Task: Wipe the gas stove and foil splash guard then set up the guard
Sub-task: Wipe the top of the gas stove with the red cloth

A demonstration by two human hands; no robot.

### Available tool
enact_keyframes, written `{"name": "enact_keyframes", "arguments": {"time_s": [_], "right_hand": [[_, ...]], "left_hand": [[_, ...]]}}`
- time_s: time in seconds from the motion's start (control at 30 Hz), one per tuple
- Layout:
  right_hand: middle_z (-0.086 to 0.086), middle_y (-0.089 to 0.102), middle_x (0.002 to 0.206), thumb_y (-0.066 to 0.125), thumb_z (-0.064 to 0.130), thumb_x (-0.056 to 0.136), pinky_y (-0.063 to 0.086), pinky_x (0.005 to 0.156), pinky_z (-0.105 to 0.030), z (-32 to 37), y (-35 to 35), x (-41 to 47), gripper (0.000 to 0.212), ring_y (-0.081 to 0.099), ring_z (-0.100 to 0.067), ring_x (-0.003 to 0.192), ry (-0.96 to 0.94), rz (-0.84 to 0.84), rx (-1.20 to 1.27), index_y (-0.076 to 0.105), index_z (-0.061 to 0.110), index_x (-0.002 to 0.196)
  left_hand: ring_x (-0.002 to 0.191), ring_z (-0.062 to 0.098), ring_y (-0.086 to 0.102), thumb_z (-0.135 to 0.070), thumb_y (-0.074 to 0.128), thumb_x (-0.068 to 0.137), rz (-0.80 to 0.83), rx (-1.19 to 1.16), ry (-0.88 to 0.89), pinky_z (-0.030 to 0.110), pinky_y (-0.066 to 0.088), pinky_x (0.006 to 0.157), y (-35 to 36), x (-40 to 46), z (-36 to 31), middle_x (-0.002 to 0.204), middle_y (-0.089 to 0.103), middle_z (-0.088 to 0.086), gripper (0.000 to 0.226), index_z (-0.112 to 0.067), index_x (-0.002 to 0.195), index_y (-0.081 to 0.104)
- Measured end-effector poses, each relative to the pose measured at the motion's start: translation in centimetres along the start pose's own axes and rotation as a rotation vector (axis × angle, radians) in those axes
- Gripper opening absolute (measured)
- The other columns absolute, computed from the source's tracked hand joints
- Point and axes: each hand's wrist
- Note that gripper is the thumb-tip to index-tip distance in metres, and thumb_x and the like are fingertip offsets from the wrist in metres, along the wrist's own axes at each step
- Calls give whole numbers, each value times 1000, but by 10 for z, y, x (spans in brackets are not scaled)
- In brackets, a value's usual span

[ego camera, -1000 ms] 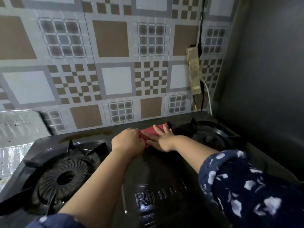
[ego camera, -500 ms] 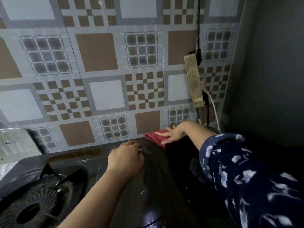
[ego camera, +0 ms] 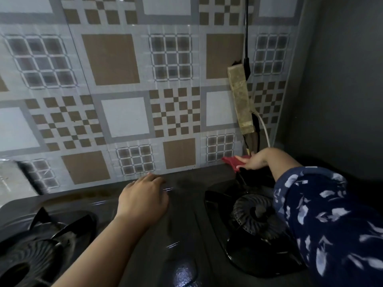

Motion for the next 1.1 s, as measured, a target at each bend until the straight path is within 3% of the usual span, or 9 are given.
{"name": "enact_keyframes", "arguments": {"time_s": [0.07, 0.2, 0.33, 0.43, 0.47, 0.57, 0.8, 0.9, 1.1], "right_hand": [[-11, -14, 160, 20, 49, 100, 14, 118, -44, 19, 0, -3, 64, 1, -34, 148, -11, 12, -15, -13, 25, 150], [-5, 0, 161, 30, 66, 90, 23, 114, -47, 78, -1, -2, 77, 17, -35, 145, -94, 31, -103, 0, 31, 152], [0, -7, 161, 31, 74, 84, 17, 115, -55, 159, 12, -8, 84, 9, -36, 146, -276, 34, -132, -8, 39, 149], [1, -11, 161, 42, 101, 29, 15, 112, -64, 203, 30, 15, 137, 2, -39, 147, -248, 91, -186, -8, 49, 145], [0, -17, 160, 42, 101, 33, 11, 112, -66, 214, 35, 9, 131, -4, -40, 146, -240, 76, -166, -11, 52, 143], [-5, -29, 156, 29, 84, 74, 1, 112, -67, 238, 46, -55, 85, -19, -43, 143, -253, 25, -152, -19, 56, 138], [0, -23, 158, 26, 86, 74, -8, 109, -70, 304, 61, -77, 76, -24, -47, 140, -405, -74, -157, -12, 62, 137], [-2, -18, 160, 26, 77, 83, -8, 113, -62, 335, 59, -83, 69, -18, -44, 143, -501, -91, -219, -8, 58, 140], [-6, -5, 161, 35, 61, 93, 6, 117, -51, 386, 50, -82, 62, 3, -37, 147, -676, -41, -190, 3, 52, 145]], "left_hand": [[127, 11, 48, -42, 43, 94, 37, 5, -18, 30, 41, 101, 1, -6, 10, 141, 46, -10, 44, -33, 137, 45], [122, 13, 51, -43, 42, 93, 110, 39, -72, 31, 44, 96, -4, -20, 33, 135, 52, -9, 40, -34, 131, 51], [114, 20, 57, -39, 43, 92, 183, 89, -146, 33, 48, 85, -14, -33, 52, 124, 60, -3, 34, -29, 120, 59], [110, 26, 61, -35, 44, 87, 239, 99, -193, 34, 49, 81, -18, -40, 64, 118, 65, 1, 33, -25, 112, 64], [109, 27, 61, -34, 45, 86, 255, 80, -196, 33, 50, 81, -20, -42, 70, 116, 66, 2, 33, -25, 110, 65], [108, 26, 61, -33, 48, 86, 299, 7, -167, 35, 52, 84, -31, -46, 87, 116, 67, 2, 30, -28, 110, 66], [119, 22, 57, -38, 47, 90, 194, -21, -232, 36, 47, 96, -54, -59, 148, 130, 62, -3, 36, -33, 123, 60], [124, 23, 52, -42, 45, 90, 119, 69, -276, 41, 44, 100, -58, -72, 182, 135, 56, -2, 43, -33, 131, 52], [123, 26, 53, -51, 40, 91, 282, 90, -494, 40, 45, 98, -55, -100, 237, 134, 55, 4, 48, -22, 126, 56]]}}
Point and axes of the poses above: each hand's wrist, its own x-axis towards the middle knuckle, its own y-axis out of the palm, z = x × y
